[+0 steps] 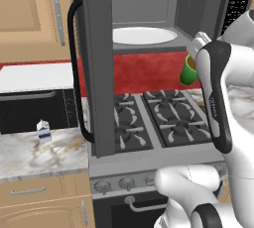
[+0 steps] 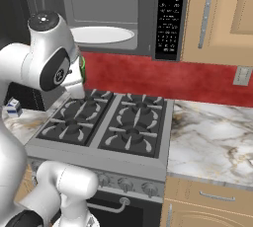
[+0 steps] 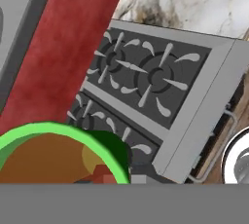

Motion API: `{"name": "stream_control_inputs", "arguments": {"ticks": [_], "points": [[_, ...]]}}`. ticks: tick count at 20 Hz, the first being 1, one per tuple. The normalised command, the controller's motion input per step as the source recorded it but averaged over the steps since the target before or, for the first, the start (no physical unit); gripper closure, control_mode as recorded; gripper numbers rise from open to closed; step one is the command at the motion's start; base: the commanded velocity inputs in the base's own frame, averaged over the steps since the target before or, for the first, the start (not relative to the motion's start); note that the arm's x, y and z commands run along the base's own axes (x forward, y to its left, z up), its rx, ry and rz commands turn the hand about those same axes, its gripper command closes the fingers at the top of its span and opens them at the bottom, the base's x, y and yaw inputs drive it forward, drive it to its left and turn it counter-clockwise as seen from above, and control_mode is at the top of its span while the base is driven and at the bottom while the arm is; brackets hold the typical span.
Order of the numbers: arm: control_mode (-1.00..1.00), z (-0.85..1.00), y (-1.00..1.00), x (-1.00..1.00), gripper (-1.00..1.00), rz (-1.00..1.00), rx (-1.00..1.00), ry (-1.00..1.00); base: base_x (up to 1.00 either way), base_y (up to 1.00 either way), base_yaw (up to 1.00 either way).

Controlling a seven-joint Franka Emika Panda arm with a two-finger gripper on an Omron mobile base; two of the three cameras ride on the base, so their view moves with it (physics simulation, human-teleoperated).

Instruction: Place the microwavable item in the microwave. Then, close the microwave door and press the start button.

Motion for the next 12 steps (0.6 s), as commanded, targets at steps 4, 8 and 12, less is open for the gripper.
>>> {"name": "stream_control_inputs", "arguments": {"ticks": [4,8,12], "points": [[-1.00,0.59,0.00,-0.05,1.00,-0.08,0.04,-0.17,0.00,0.00,0.00],[-1.00,0.51,0.01,-0.04,1.00,-0.08,0.04,-0.17,0.00,0.00,0.00],[-1.00,0.45,0.00,0.00,1.00,-0.07,0.03,-0.17,0.00,0.00,0.00]]}}
